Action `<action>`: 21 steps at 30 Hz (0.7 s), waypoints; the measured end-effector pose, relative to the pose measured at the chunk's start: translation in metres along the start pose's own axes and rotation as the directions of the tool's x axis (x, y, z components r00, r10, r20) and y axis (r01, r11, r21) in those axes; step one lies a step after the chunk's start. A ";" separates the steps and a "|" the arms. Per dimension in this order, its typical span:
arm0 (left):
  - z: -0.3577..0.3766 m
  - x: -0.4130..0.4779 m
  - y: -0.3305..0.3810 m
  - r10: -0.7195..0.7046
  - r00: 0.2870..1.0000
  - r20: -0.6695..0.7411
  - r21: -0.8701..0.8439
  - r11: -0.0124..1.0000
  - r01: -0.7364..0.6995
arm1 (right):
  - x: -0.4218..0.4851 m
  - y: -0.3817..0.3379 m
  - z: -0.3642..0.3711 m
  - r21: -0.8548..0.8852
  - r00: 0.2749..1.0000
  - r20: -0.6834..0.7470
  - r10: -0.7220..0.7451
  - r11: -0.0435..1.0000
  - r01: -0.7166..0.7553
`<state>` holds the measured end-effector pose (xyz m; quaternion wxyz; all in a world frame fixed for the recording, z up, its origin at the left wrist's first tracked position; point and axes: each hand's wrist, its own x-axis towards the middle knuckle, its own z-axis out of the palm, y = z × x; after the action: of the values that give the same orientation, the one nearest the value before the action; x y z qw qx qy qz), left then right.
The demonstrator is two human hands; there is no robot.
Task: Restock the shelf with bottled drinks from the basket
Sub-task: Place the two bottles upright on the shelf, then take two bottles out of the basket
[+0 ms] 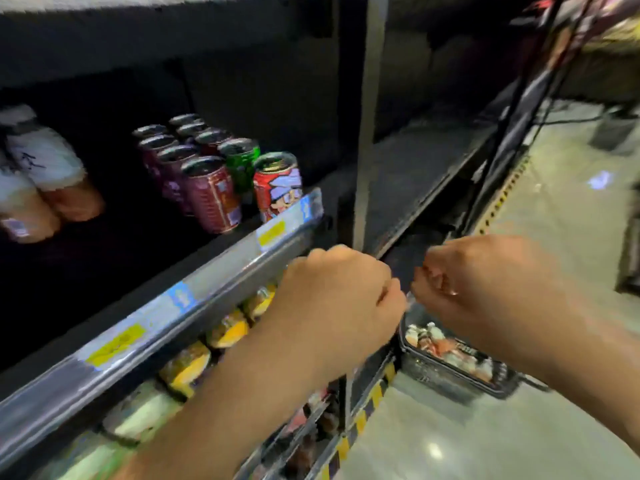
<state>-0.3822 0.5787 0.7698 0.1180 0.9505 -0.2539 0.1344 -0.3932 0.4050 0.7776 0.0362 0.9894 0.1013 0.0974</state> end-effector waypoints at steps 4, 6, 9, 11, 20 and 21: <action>0.047 0.046 0.051 0.163 0.984 0.075 0.035 0.986 -0.166 | -0.046 0.056 0.019 -0.032 0.976 0.100 0.195 0.981 -0.193; 0.073 0.066 0.072 0.203 0.970 0.134 -0.023 0.979 -0.202 | -0.067 0.087 0.034 -0.057 0.930 0.146 0.338 0.941 -0.334; 0.121 0.096 0.096 0.224 0.950 0.219 -0.109 0.973 -0.204 | -0.086 0.126 0.067 -0.063 0.843 0.222 0.490 0.870 -0.489; 0.159 0.115 0.107 0.231 0.929 0.290 -0.133 0.971 -0.200 | -0.090 0.150 0.091 -0.055 0.799 0.247 0.549 0.831 -0.554; 0.351 0.234 0.133 0.054 0.769 0.637 -0.066 0.998 -0.015 | -0.008 0.282 0.248 0.051 0.680 0.510 0.527 0.771 -0.635; 0.371 0.254 0.136 0.027 0.748 0.663 -0.052 0.999 0.010 | 0.005 0.301 0.269 0.065 0.666 0.538 0.517 0.762 -0.644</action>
<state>-0.1677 0.2406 0.5235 0.0443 0.9318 -0.2872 -0.2176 -0.2766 0.0978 0.5427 -0.0972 0.9561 -0.2229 -0.1636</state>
